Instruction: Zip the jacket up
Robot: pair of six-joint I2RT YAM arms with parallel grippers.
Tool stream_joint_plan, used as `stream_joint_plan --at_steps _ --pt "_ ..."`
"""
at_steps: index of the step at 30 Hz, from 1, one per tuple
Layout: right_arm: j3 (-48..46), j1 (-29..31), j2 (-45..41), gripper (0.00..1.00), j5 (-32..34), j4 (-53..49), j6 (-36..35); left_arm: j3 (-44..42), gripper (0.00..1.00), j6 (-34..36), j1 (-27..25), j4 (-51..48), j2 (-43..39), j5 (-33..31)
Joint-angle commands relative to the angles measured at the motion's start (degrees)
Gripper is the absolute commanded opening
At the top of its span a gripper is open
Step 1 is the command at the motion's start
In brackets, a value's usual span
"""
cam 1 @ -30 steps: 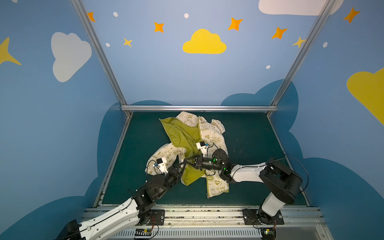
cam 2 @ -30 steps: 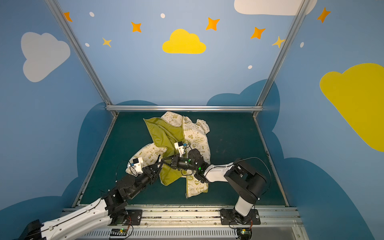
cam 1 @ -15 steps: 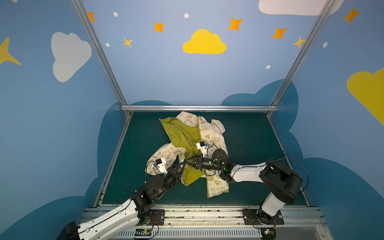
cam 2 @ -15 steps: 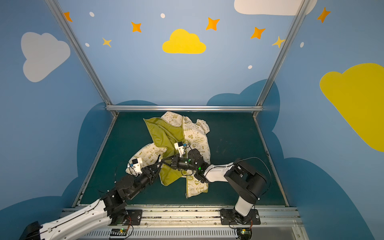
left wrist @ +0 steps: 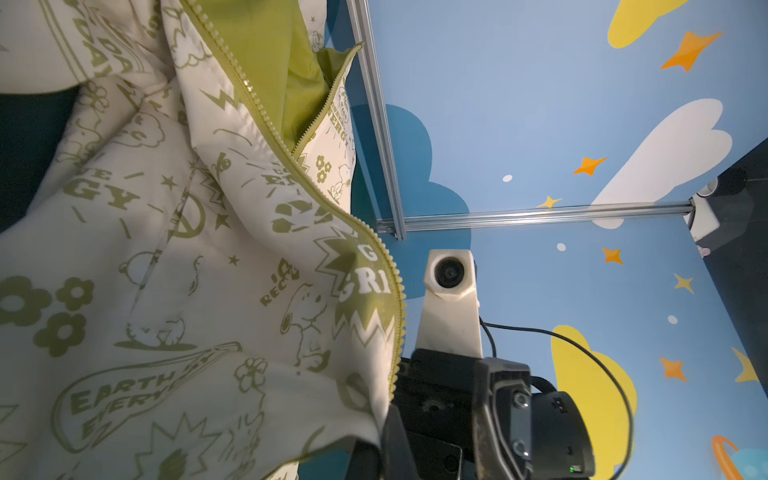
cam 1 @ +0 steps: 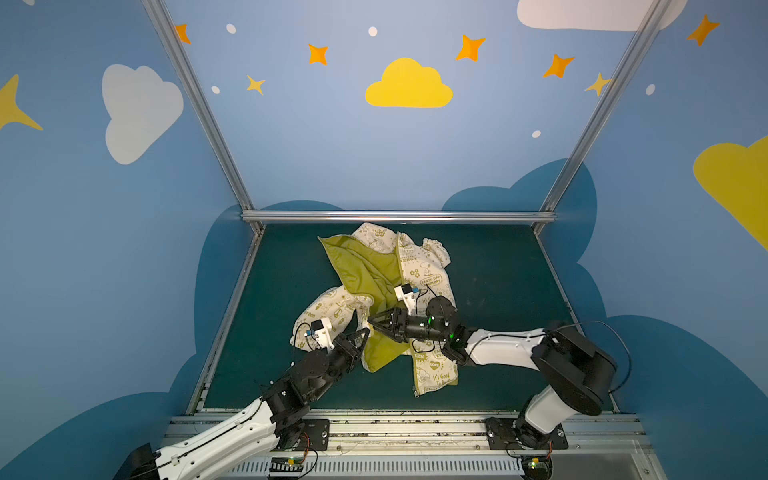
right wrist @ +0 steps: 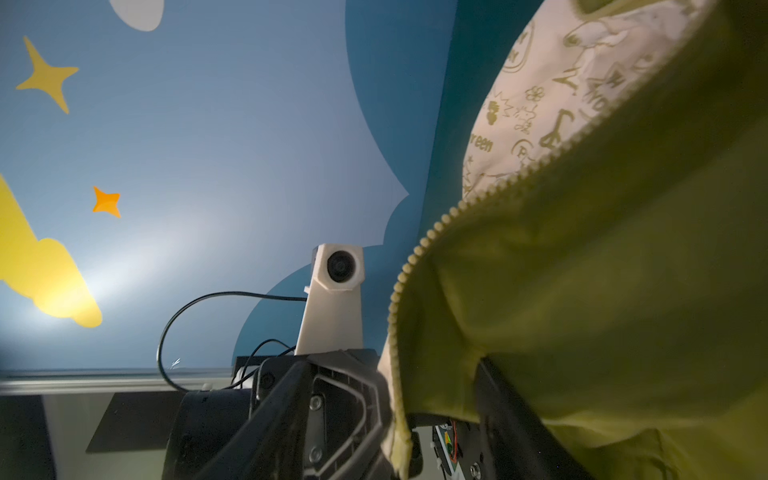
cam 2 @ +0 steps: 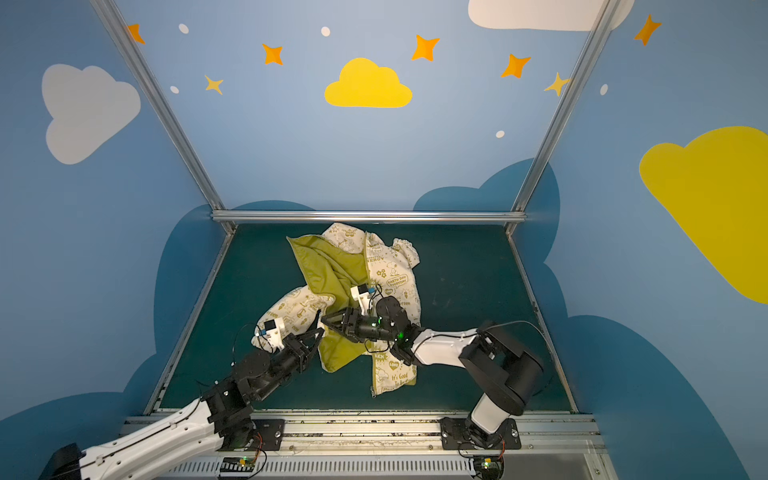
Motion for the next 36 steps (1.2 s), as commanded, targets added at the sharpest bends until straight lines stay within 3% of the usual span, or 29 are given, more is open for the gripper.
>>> stream_joint_plan --at_steps 1,3,5,11,17,24,36 --pt "3.6 -0.3 -9.3 0.68 8.6 -32.9 -9.5 0.0 0.03 1.2 0.2 -1.0 -0.1 -0.2" --pt "6.4 0.0 -13.0 0.68 15.9 -51.6 -14.5 0.2 0.03 1.4 0.2 -1.6 -0.1 -0.3" --pt "7.6 0.0 -14.8 0.68 21.0 -63.8 -17.2 0.5 0.03 1.8 0.2 -2.0 0.2 -0.3" --pt "10.1 3.5 -13.8 0.67 27.4 -84.5 -21.2 1.7 0.03 2.9 0.2 -2.5 2.3 0.9" --pt "9.1 8.9 -10.9 0.72 26.2 -85.4 -22.5 2.3 0.03 3.2 0.2 -2.1 4.1 1.5" --pt "11.9 12.9 -4.4 0.71 26.4 -87.4 -26.0 1.8 0.03 3.2 0.2 -2.2 3.8 1.8" --pt "15.9 15.9 4.6 0.63 30.0 -88.5 -30.6 -0.7 0.03 2.4 0.2 -9.0 -5.9 -0.6"
